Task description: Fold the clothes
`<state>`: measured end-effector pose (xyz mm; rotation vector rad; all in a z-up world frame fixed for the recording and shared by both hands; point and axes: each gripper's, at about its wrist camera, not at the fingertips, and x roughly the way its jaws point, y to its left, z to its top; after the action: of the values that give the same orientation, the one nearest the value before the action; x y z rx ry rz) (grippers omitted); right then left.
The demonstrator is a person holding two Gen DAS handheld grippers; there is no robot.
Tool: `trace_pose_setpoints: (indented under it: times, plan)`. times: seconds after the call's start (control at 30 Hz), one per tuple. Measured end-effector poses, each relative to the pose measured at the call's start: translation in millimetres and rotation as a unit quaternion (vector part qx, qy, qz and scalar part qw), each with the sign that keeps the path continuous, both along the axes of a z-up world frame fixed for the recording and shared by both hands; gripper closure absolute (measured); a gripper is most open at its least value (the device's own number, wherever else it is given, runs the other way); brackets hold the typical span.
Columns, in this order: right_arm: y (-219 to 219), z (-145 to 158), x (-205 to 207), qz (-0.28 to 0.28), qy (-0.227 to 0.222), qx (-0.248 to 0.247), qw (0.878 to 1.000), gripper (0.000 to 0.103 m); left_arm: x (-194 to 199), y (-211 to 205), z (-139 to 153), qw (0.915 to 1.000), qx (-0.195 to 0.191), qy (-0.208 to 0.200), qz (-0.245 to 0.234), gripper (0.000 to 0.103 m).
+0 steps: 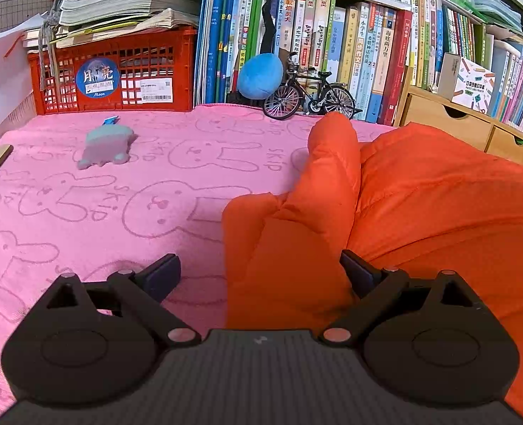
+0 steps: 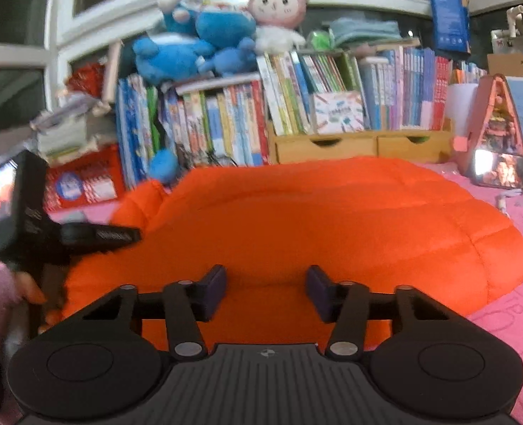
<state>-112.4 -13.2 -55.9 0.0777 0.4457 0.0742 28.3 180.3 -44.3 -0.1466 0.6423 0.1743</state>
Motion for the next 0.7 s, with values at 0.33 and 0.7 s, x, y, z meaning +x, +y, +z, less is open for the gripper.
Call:
trace_pose_setpoints:
  times: [0.33, 0.7]
  plan:
    - [21, -21, -1, -0.024, 0.023, -0.067, 0.997, 0.063, -1, -2, 1, 1.0000, 0.004, -0.005, 0.002, 0.005]
    - [15, -28, -2, -0.010, 0.012, -0.056, 0.998, 0.063, -57, -61, 77, 0.9926, 0.006, -0.030, -0.117, 0.032]
